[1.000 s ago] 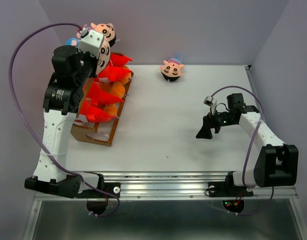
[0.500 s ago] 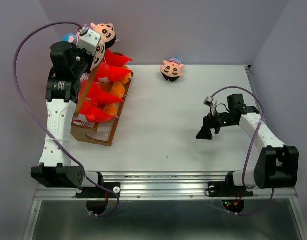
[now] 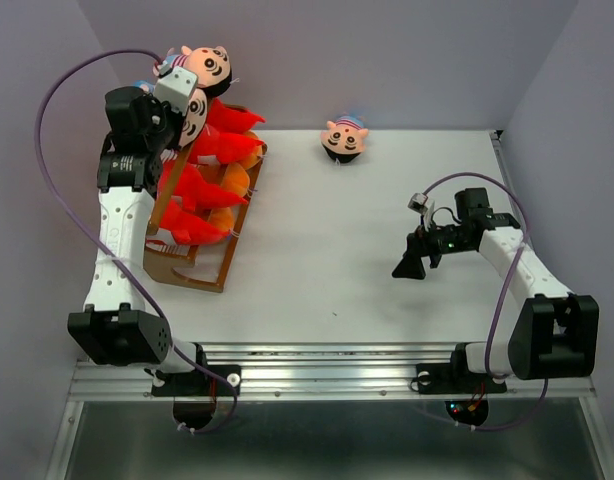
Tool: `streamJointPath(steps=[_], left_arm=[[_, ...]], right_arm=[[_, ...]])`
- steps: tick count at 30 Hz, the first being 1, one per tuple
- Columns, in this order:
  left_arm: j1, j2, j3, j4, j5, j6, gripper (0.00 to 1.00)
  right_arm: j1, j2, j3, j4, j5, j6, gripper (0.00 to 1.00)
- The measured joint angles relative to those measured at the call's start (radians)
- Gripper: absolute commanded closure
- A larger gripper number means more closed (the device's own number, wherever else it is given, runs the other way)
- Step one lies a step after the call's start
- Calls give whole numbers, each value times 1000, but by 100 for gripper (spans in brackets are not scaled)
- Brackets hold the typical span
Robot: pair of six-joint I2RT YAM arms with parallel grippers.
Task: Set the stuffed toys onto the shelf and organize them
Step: Place the stuffed toy onto shelf
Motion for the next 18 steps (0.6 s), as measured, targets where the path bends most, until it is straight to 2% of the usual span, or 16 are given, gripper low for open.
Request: streamJointPath(steps=[6, 11, 12, 16, 18], left_arm=[[6, 45, 9, 31, 12, -13, 95], [6, 59, 15, 45, 19, -24, 79], [6, 60, 16, 46, 21, -28, 73], [6, 68, 23, 51, 21, -37, 62], [6, 69, 23, 52, 21, -40, 60]], right_arm=[[-4, -9, 0, 0, 0, 0, 0], [-4, -9, 0, 0, 0, 0, 0], [-4, -9, 0, 0, 0, 0, 0], [-4, -9, 0, 0, 0, 0, 0], [-4, -9, 0, 0, 0, 0, 0]])
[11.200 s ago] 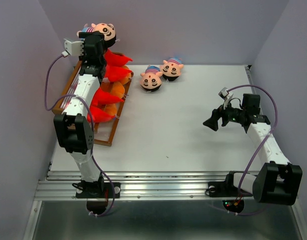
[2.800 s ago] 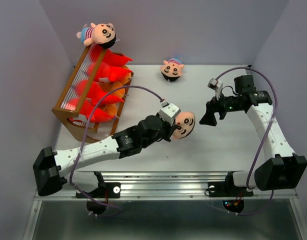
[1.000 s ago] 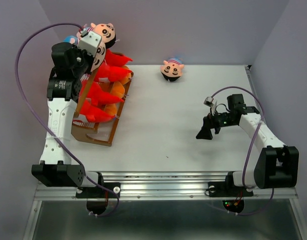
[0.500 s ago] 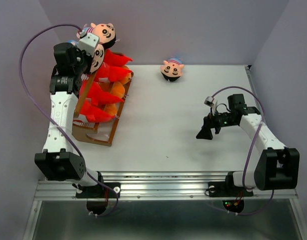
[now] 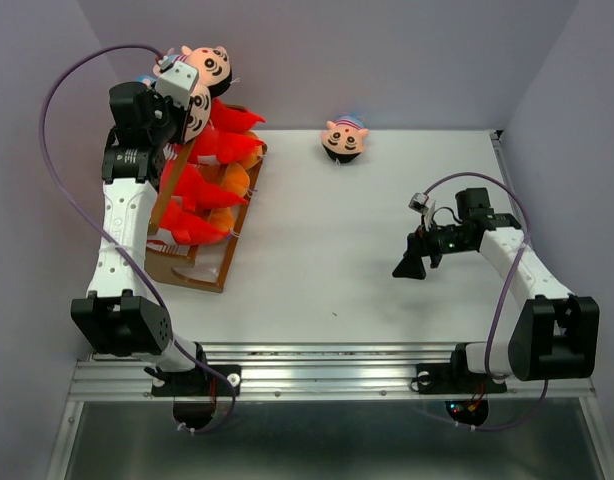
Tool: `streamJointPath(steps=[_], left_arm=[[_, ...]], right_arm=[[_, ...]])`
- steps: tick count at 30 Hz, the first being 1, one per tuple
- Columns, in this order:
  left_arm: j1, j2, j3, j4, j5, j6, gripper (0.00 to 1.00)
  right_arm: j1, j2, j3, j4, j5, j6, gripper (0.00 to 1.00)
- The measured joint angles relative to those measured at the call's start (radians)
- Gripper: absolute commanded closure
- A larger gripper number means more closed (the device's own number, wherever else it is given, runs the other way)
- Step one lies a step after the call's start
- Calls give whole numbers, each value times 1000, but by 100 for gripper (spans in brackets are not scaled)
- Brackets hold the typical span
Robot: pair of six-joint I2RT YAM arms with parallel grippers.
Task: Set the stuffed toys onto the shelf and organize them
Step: Place the stuffed toy onto shelf
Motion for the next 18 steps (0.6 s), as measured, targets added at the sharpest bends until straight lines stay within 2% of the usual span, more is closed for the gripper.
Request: streamJointPath(steps=[7, 15, 17, 18], left_arm=[[0, 0, 0, 2, -1, -11, 55], [0, 3, 5, 8, 1, -31, 54], [0, 6, 10, 9, 1, -37, 60], [0, 9, 13, 9, 1, -40, 70]], right_arm=[[0, 0, 0, 0, 0, 0, 0], [-9, 0, 0, 0, 0, 0, 0], [-11, 0, 0, 0, 0, 0, 0], [-11, 0, 0, 0, 0, 0, 0]])
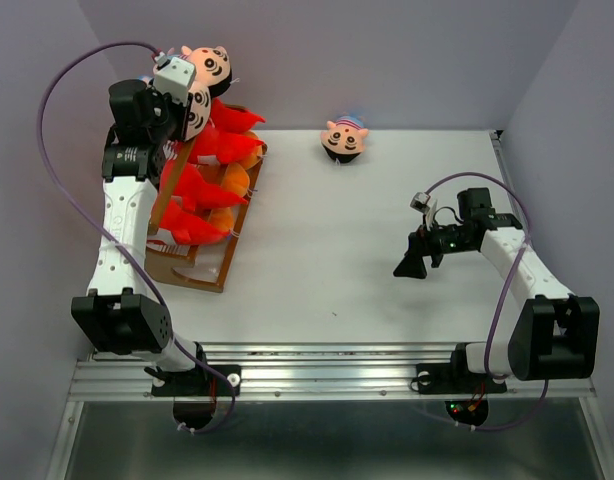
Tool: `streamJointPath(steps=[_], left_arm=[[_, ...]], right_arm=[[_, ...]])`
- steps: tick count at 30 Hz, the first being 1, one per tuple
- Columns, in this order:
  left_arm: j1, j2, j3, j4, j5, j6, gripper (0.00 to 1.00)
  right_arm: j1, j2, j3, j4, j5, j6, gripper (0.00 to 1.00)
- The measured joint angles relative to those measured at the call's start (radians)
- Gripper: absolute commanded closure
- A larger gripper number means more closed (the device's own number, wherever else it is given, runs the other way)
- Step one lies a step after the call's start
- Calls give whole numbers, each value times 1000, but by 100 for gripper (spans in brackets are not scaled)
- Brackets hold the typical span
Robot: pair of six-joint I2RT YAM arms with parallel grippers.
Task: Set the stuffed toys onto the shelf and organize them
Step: Place the stuffed toy onto shelf
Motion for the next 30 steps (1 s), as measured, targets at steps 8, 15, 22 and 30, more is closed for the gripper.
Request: streamJointPath(steps=[8, 15, 22, 30], left_arm=[[0, 12, 17, -2, 4, -24, 93], [5, 12, 34, -2, 37, -46, 97], [7, 12, 39, -3, 79, -60, 97], [23, 12, 39, -10, 103, -62, 90]], right_arm=[[0, 0, 0, 0, 0, 0, 0], [0, 0, 0, 0, 0, 0, 0], [0, 0, 0, 0, 0, 0, 0], [0, 0, 0, 0, 0, 0, 0]])
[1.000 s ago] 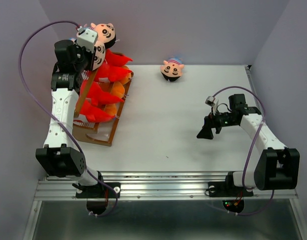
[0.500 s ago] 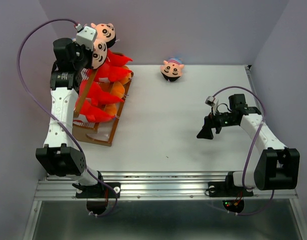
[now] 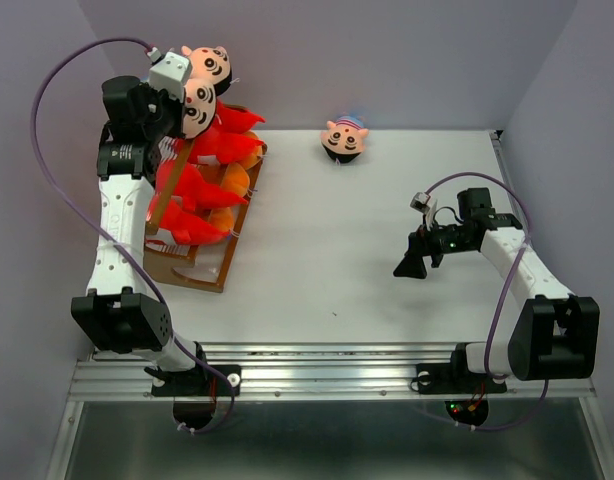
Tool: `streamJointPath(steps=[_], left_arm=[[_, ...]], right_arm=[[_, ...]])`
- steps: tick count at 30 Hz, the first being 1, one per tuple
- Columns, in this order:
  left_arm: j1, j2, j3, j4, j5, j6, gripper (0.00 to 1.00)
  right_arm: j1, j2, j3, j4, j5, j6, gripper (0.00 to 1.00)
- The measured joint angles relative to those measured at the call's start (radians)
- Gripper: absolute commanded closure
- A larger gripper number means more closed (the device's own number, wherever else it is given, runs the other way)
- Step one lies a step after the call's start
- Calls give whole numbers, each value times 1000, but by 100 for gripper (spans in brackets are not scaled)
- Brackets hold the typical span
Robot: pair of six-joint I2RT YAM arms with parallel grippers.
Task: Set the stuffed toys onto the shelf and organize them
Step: Place the stuffed toy onto shelf
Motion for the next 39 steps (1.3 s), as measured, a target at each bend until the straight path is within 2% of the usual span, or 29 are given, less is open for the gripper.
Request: streamJointPath(steps=[7, 15, 21, 27, 33, 34, 38, 39], left_arm=[[24, 1, 0, 0, 10, -11, 65], [36, 19, 0, 10, 28, -23, 59], [37, 33, 0, 27, 32, -31, 49], [37, 37, 0, 32, 34, -42, 35], [37, 47, 0, 39, 33, -58, 26], [37, 48, 0, 40, 33, -61, 18], [37, 49, 0, 43, 31, -70, 15], [37, 49, 0, 44, 30, -71, 11]], right_arm=[[0, 0, 0, 0, 0, 0, 0], [0, 0, 0, 0, 0, 0, 0], [0, 0, 0, 0, 0, 0, 0], [0, 0, 0, 0, 0, 0, 0], [-6, 0, 0, 0, 0, 0, 0], [-8, 0, 0, 0, 0, 0, 0], [-8, 0, 0, 0, 0, 0, 0], [-8, 0, 0, 0, 0, 0, 0]])
